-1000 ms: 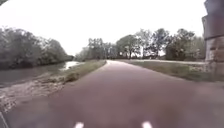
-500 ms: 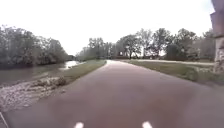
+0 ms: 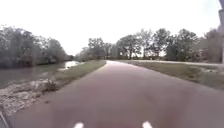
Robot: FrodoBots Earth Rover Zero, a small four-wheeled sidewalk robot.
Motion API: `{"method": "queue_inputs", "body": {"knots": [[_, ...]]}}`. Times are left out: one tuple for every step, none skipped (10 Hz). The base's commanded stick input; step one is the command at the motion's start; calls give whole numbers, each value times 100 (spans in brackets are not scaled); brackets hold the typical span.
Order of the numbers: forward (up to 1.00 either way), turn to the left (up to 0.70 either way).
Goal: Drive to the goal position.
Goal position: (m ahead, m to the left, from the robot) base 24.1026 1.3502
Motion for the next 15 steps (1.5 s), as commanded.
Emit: {"method": "queue_inputs", "body": {"knots": [[100, 0], [100, 0], [100, 0], [100, 0], [100, 0], [100, 0], [100, 0], [100, 0], [100, 0], [100, 0], [100, -11], [100, -27], [100, -27], [100, -27], [100, -13]]}}
